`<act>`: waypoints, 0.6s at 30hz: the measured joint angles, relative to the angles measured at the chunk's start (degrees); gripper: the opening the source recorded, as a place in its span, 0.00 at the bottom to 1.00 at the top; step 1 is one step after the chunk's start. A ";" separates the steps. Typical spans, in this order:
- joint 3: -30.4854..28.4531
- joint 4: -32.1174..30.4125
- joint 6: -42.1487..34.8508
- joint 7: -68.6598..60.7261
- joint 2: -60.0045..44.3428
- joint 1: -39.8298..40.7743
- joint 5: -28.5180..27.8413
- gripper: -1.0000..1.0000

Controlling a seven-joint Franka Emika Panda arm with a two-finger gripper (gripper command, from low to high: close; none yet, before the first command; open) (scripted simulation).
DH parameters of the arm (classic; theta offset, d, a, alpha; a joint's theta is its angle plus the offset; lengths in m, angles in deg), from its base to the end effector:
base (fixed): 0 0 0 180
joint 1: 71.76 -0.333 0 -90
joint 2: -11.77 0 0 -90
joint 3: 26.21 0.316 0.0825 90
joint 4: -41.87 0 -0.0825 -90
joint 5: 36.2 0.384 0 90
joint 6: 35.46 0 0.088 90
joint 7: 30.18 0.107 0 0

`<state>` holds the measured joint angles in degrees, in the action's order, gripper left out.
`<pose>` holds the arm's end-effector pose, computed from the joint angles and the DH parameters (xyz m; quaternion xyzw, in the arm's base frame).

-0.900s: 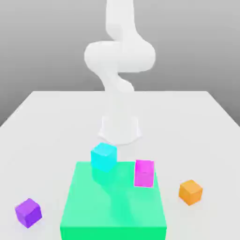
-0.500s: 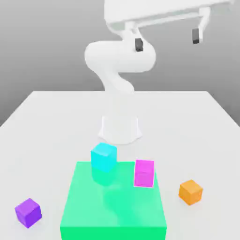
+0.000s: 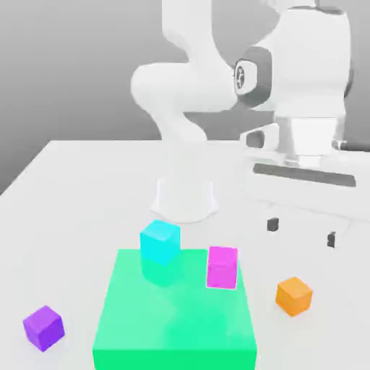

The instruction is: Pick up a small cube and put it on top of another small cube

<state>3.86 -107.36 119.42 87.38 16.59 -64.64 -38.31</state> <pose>0.4164 0.1753 0.2962 -0.6877 0.7203 -0.0573 0.0700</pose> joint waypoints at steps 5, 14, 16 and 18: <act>0.19 -2.84 3.67 16.31 -7.86 -3.11 -6.25 0.50; -15.60 -1.68 14.27 37.74 -24.61 -17.50 -23.65 0.50; -17.19 -1.38 15.16 38.54 -25.73 -18.87 -24.64 0.00; -17.19 -1.38 15.20 38.52 -25.73 -18.87 -24.63 0.00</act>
<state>-13.33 -108.73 134.62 125.91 -9.14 -83.52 -62.94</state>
